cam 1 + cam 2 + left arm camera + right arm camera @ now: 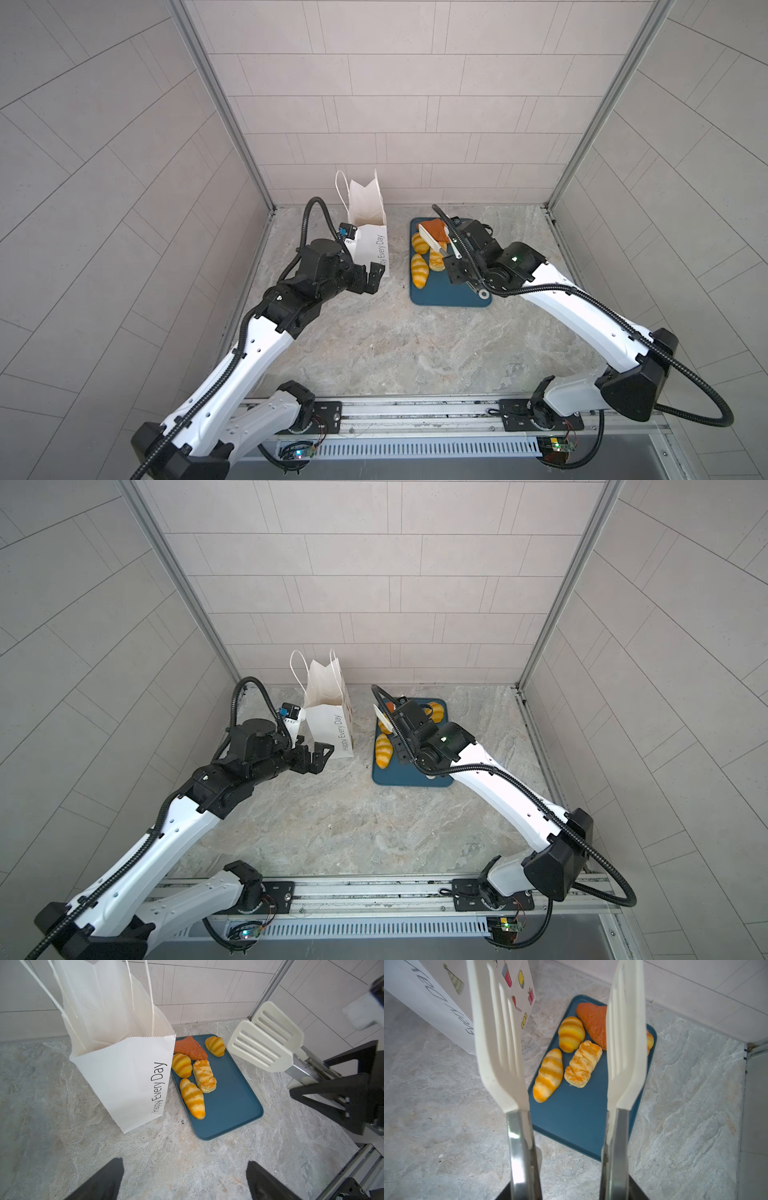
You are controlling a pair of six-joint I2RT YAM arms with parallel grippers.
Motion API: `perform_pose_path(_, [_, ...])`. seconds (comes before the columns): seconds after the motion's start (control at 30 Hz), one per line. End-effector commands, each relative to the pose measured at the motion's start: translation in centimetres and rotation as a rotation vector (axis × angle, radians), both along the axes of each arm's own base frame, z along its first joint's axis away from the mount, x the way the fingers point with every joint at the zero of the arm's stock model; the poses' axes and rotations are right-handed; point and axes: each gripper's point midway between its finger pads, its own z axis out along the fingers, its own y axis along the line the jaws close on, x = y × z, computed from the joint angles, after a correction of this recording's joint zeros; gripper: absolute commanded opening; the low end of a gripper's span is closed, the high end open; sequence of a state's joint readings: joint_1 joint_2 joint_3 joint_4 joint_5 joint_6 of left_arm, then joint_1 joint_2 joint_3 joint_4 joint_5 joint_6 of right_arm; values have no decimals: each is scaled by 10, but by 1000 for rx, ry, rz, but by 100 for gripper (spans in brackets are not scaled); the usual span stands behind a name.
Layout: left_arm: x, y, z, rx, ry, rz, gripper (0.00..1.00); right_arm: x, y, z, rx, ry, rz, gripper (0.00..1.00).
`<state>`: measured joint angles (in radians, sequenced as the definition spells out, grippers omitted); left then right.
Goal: Place the fake bread into the paper bag
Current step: 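Withdraw the tongs from the bag back over the tray with right gripper, then lower the open tongs around the braided bun on the tray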
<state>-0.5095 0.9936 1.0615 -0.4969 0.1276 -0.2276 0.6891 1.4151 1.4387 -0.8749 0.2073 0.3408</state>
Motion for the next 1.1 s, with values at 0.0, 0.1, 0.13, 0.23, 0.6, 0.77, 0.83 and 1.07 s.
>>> perform_pose_path(0.0, [2, -1, 3, 13, -35, 1, 100, 4, -11, -6, -29, -9, -91, 58])
perform_pose_path(0.1, [0, -4, -1, 12, -26, -14, 100, 6, -14, -23, -62, 35, -133, 58])
perform_pose_path(0.13, [0, -6, -3, 13, -21, -17, 100, 7, -13, -29, -72, 53, -139, 58])
perform_pose_path(0.23, [-2, -9, -8, 18, -10, -28, 100, 9, -11, -50, -104, 107, -164, 57])
perform_pose_path(0.6, [-9, 5, -12, 45, -20, 13, 100, 14, -7, -96, -133, 198, -221, 57])
perform_pose_path(0.77, [-10, 6, -13, 52, -17, 15, 100, 18, 3, -111, -123, 238, -222, 57])
perform_pose_path(0.83, [-10, 7, -13, 54, -19, 18, 100, 21, 5, -114, -122, 242, -224, 57])
perform_pose_path(1.07, [-11, 8, -14, 59, -12, 18, 100, 28, 1, -130, -134, 274, -246, 57])
